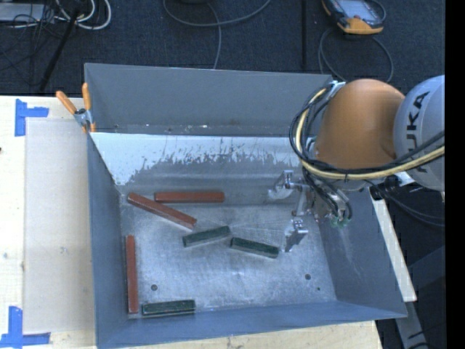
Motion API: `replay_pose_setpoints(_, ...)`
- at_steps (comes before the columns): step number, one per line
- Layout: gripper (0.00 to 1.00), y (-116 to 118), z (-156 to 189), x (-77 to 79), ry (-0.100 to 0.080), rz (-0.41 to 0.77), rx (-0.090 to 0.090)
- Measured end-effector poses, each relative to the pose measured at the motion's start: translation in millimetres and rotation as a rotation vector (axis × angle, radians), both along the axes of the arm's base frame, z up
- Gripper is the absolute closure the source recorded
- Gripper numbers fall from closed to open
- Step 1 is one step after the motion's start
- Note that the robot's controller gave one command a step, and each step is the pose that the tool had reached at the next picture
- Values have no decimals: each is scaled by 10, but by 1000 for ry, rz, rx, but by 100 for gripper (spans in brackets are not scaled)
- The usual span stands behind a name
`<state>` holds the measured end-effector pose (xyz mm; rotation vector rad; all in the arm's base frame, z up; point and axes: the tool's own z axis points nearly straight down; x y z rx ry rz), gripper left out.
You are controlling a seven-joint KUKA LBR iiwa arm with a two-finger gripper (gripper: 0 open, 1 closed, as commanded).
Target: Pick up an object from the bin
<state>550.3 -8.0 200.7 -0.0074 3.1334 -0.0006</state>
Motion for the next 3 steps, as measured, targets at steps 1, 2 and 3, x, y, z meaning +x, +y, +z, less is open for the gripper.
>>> replay_pose_setpoints(1, 0, 15, -605, 95, 5, 22, 0)
replay_pose_setpoints(2, 100, 161, -1240, -77, -8, 101, 0)
replay_pose_setpoints(3, 100, 161, -1239, -77, -8, 101, 0)
